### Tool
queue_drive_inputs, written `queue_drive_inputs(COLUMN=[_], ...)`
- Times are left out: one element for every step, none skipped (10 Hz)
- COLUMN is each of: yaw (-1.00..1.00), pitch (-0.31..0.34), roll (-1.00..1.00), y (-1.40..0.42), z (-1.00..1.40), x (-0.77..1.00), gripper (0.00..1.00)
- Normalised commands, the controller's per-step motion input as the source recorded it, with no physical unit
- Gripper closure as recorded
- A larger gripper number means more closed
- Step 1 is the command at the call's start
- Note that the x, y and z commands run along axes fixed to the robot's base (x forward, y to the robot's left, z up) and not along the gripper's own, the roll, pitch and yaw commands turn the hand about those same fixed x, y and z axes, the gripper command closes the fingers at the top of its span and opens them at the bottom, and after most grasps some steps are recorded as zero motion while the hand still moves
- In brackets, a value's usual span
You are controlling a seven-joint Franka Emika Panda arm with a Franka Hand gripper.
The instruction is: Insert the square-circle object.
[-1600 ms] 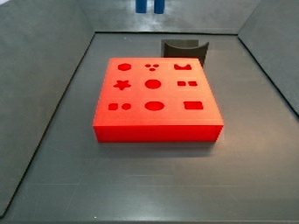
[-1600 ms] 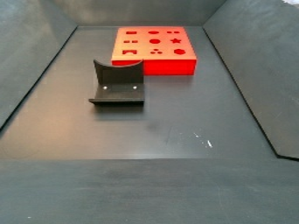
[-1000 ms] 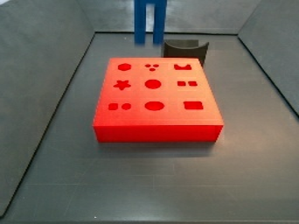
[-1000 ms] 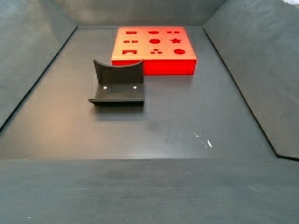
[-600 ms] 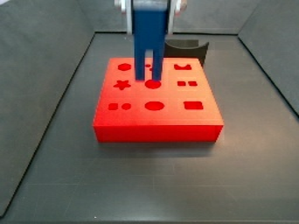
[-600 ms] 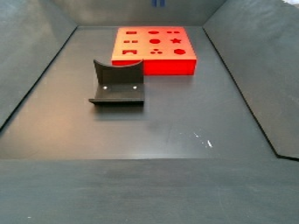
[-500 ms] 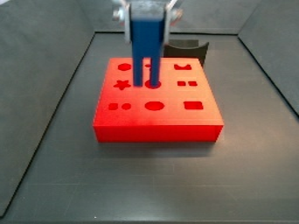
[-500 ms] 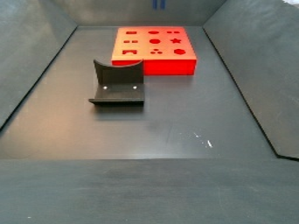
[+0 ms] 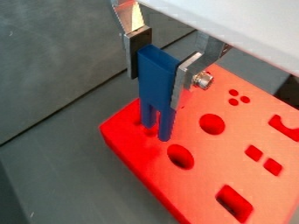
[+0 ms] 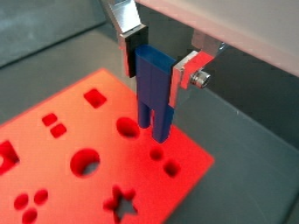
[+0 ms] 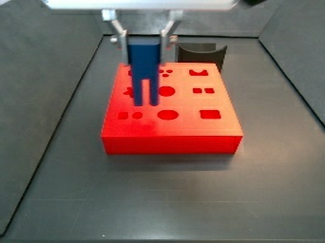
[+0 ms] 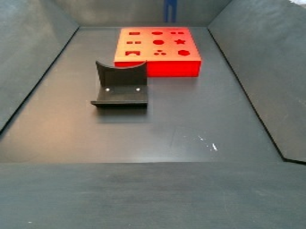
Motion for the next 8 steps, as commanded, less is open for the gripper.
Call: queue_drive_inputs(yaw=[0.00,0.07,0.10,0.08,0.07,0.04,0.02,0.00], pitch=[-0.049,-0.114,-0.134,-0.146,-0.140,-0.071,-0.067,-0.066], roll=[0.00,-0.05,-0.08,-0.10,-0.06,0.00,0.00,0.00], y=[0.18,0.00,-0.06,-0.07,-0.03,0.00,0.00,0.00], z=[-0.28,-0.17,-0.16,-0.17,-0.19,-0.20,-0.24,-0.20], x=[-0.45,-0.11,0.00,0.00,0.00,-0.12,-0.17,-0.16], gripper=[1.00,1.00,1.00,1.00,1.00,1.00,1.00,1.00])
